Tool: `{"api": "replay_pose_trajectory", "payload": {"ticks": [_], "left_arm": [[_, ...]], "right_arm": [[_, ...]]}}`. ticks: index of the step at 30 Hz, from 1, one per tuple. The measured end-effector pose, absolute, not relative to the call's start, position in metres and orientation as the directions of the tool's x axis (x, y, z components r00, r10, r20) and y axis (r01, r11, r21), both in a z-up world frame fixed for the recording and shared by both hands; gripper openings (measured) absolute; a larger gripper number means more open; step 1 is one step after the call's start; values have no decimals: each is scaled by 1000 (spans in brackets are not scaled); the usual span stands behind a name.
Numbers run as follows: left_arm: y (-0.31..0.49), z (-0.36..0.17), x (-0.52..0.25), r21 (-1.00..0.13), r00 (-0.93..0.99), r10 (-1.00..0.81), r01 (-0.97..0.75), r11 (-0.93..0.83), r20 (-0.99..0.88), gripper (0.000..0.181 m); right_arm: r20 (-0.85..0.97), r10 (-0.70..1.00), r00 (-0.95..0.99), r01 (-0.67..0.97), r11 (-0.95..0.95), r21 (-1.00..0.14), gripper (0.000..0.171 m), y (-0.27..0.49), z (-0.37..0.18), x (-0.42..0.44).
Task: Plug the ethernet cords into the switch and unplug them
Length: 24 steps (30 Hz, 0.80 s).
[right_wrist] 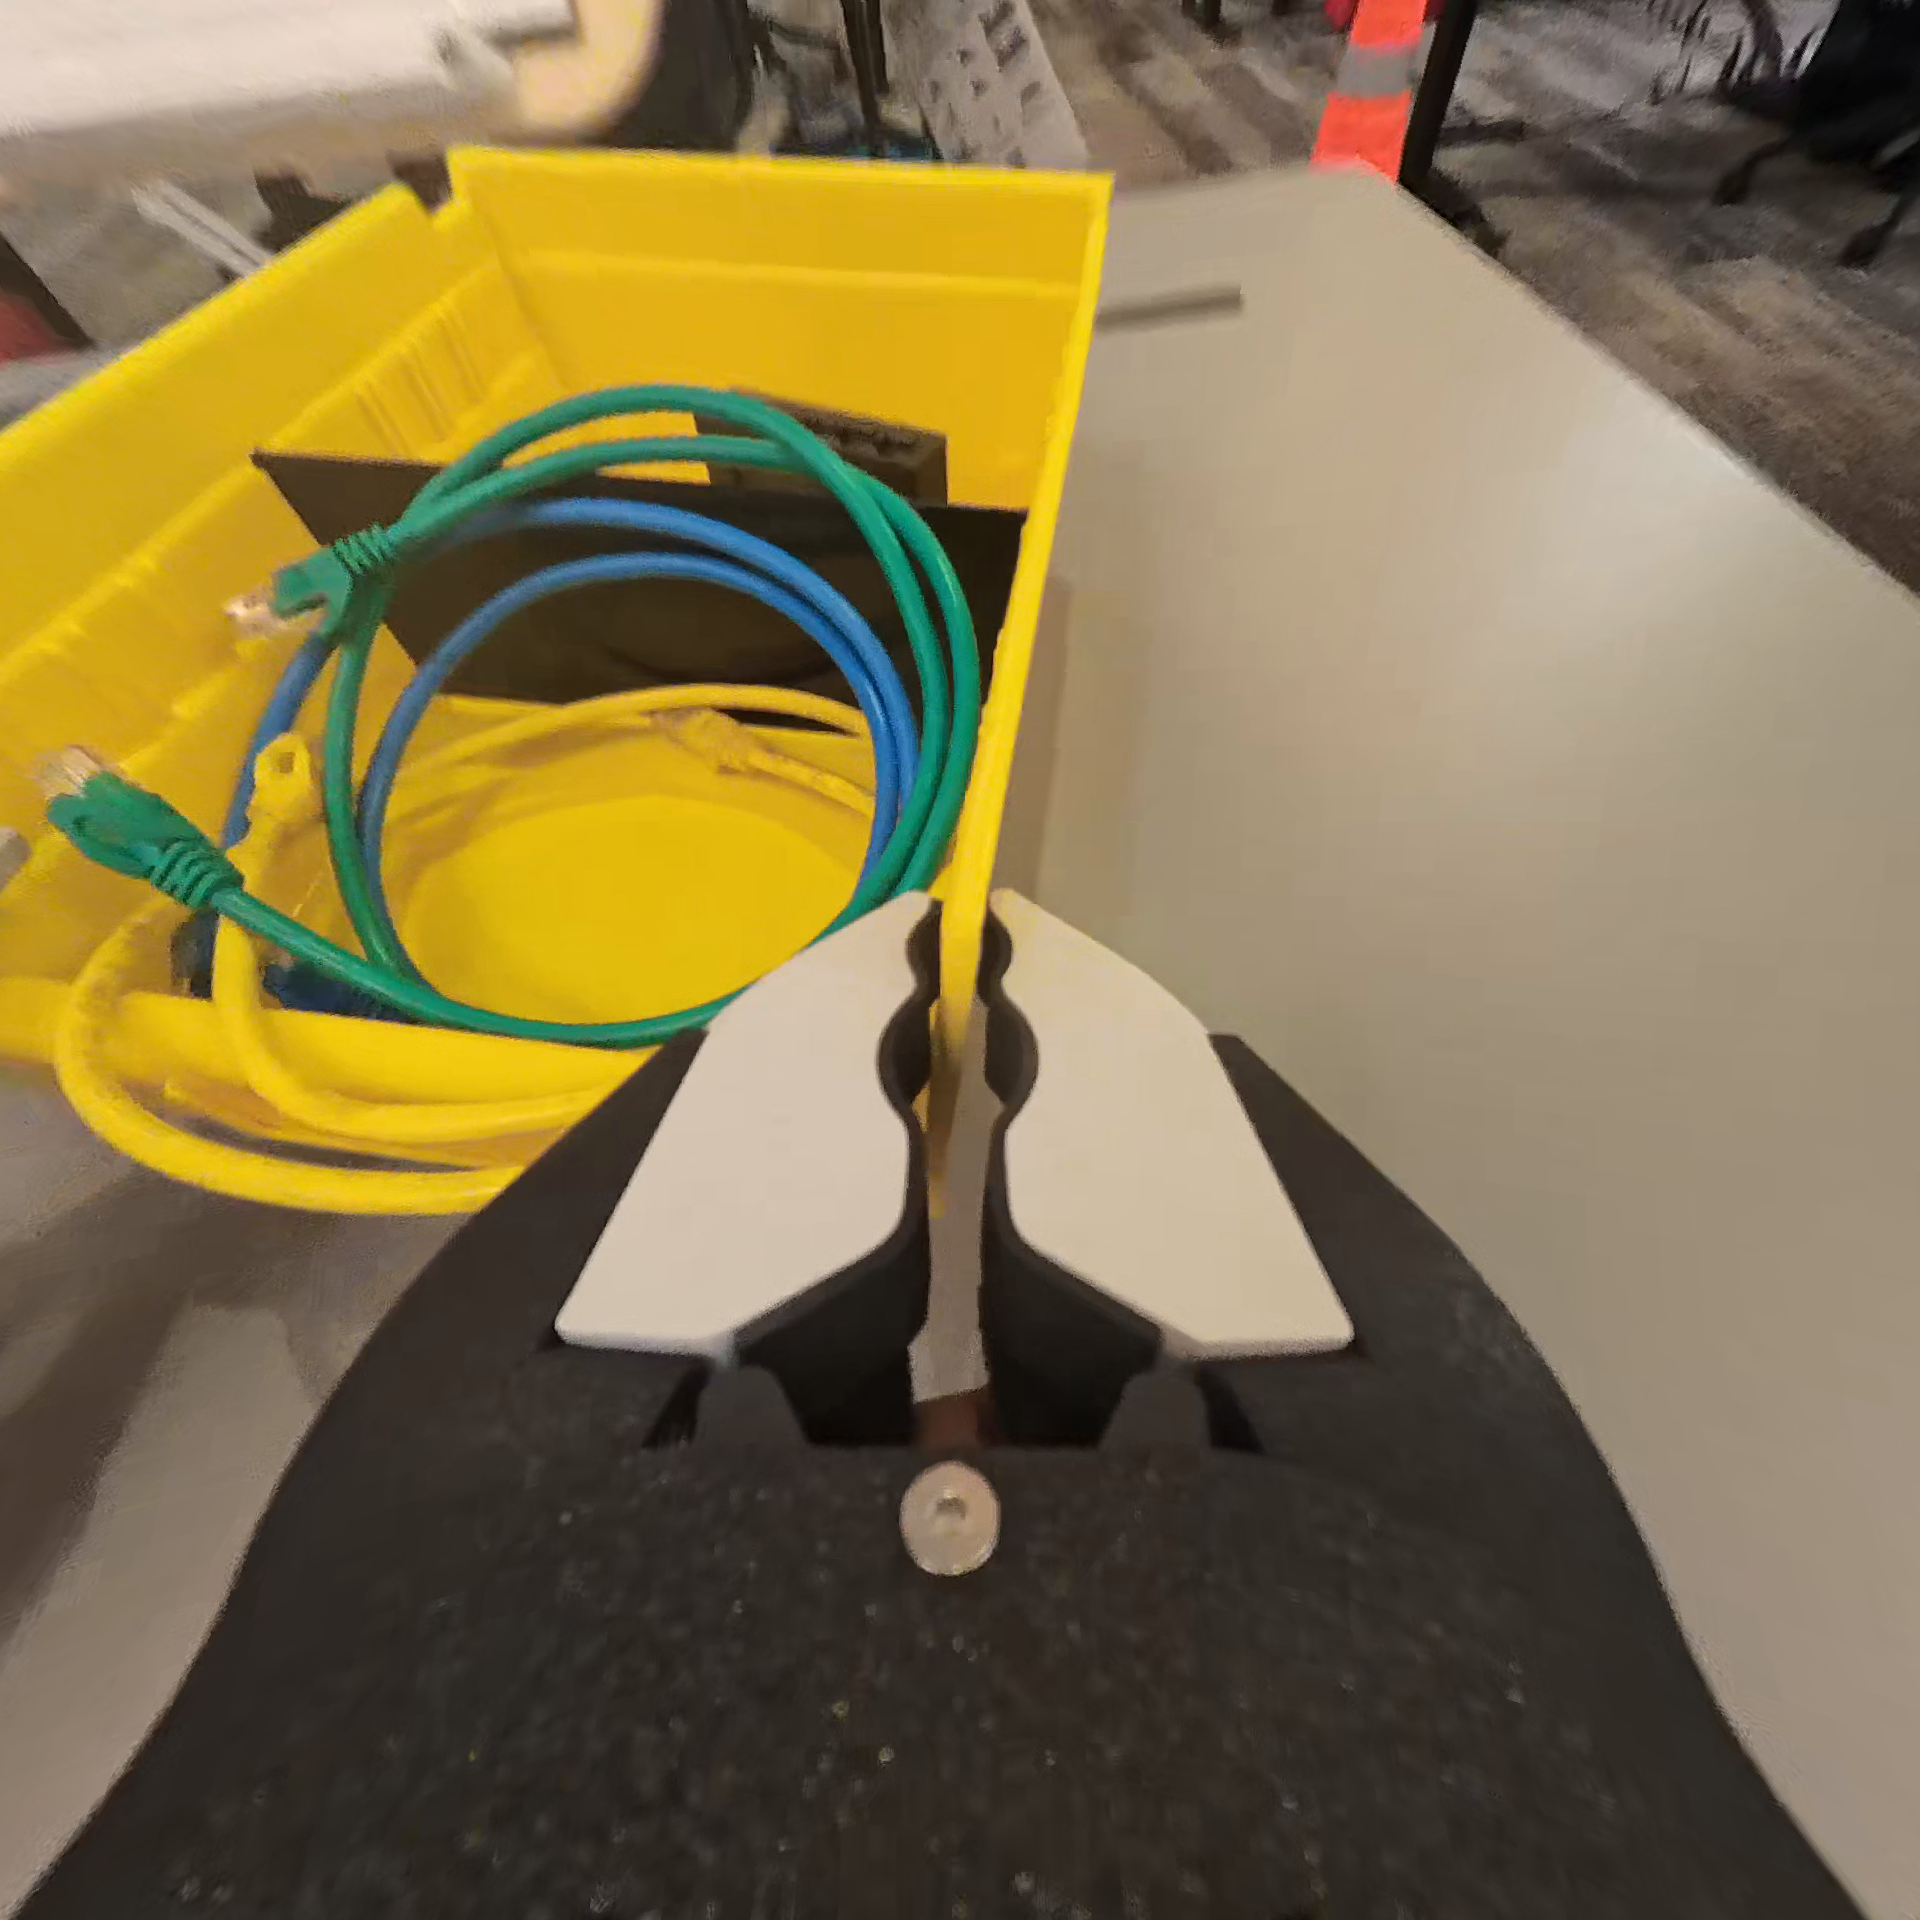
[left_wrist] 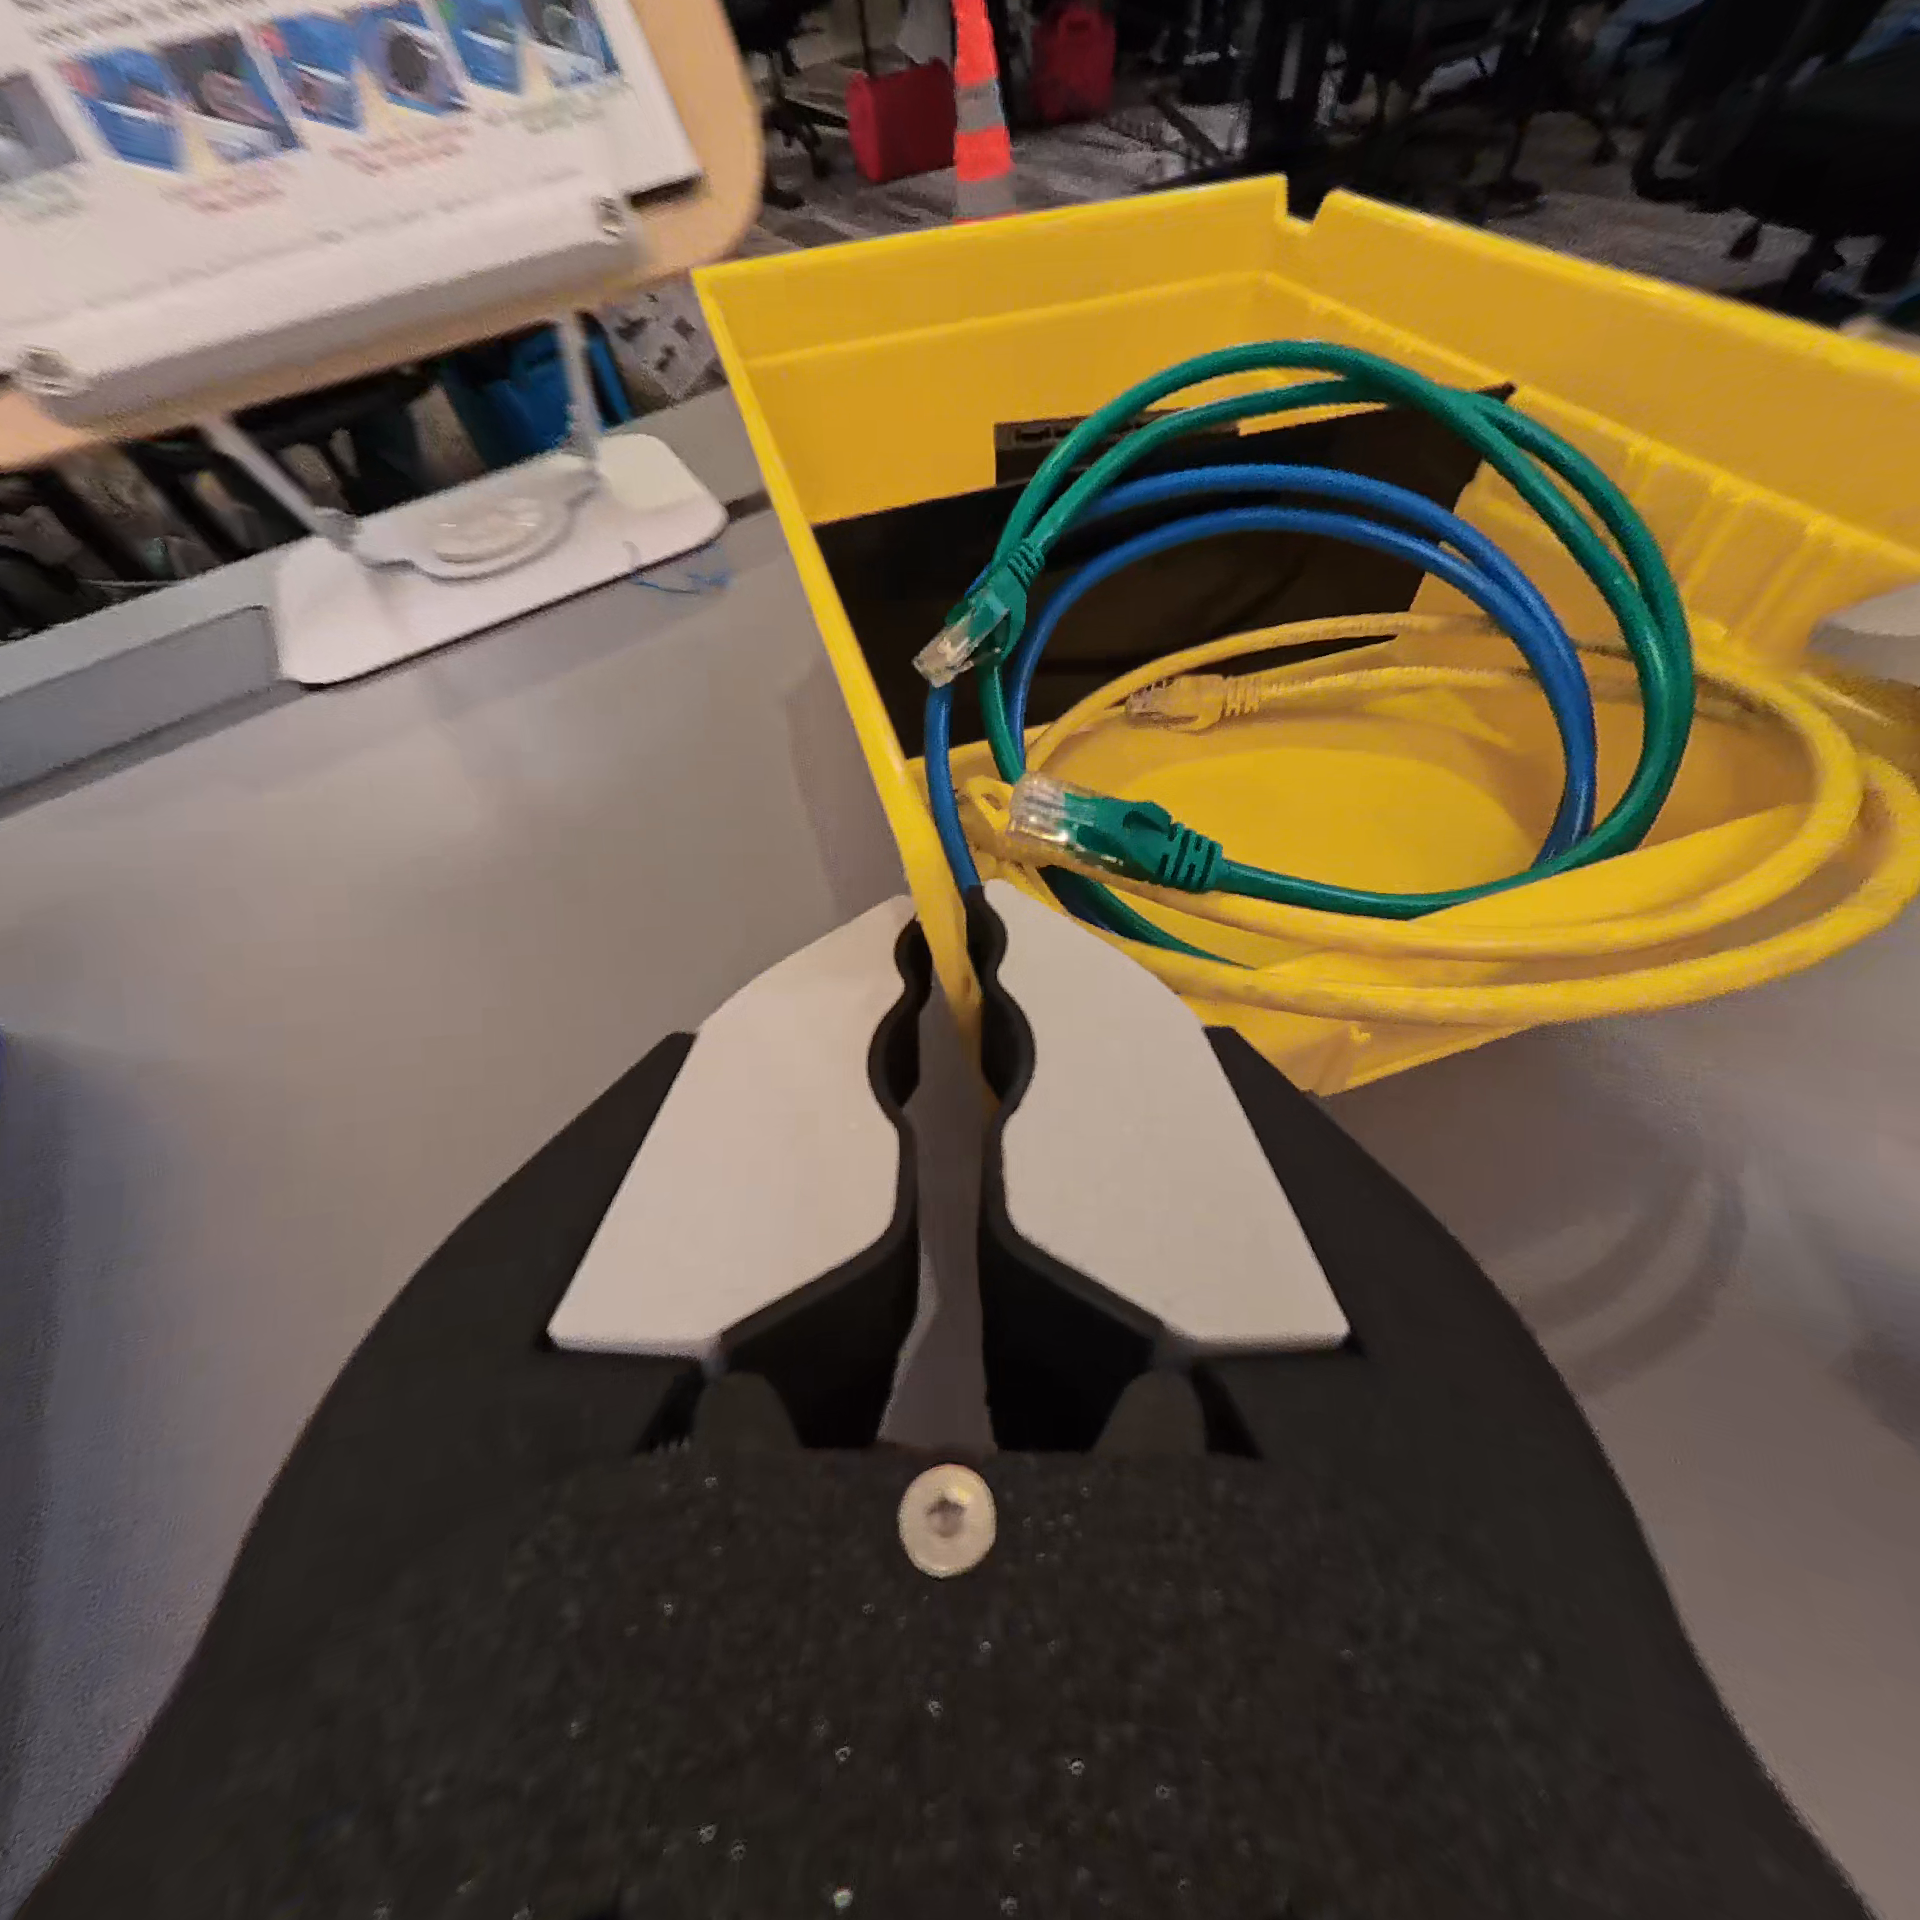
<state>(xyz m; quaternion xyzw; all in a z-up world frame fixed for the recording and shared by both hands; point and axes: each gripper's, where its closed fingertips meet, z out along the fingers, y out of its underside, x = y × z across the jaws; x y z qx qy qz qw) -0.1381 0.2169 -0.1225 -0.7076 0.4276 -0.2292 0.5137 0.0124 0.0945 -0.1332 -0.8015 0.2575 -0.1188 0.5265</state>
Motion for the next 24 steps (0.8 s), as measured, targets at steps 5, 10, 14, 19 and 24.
{"api": "replay_pose_trajectory", "payload": {"ticks": [5, 10, 14, 19, 24], "left_arm": [[260, -94, -203, -944, 654, -745, -312, -108, -132, 5], [305, -92, -281, -952, 778, -623, -249, -178, -87, 4], [320, -123, -310, -920, 806, -581, -307, -242, -117, 3], [308, -156, -314, -873, 809, -587, -286, -394, 0, 31], [274, -129, -312, -890, 768, -635, -229, -394, 83, 59]], "right_arm": [[-80, -461, 884, -203, -224, -953, 4, 153, -90, -36], [-91, -356, 930, -191, -259, -947, 3, 223, -96, -104], [-50, -324, 945, -159, -319, -934, 3, 244, -124, -133], [51, -274, 960, -56, -368, -928, 5, 245, -147, -141], [7, -174, 985, -59, -373, -926, 16, 236, -136, -148]]}}
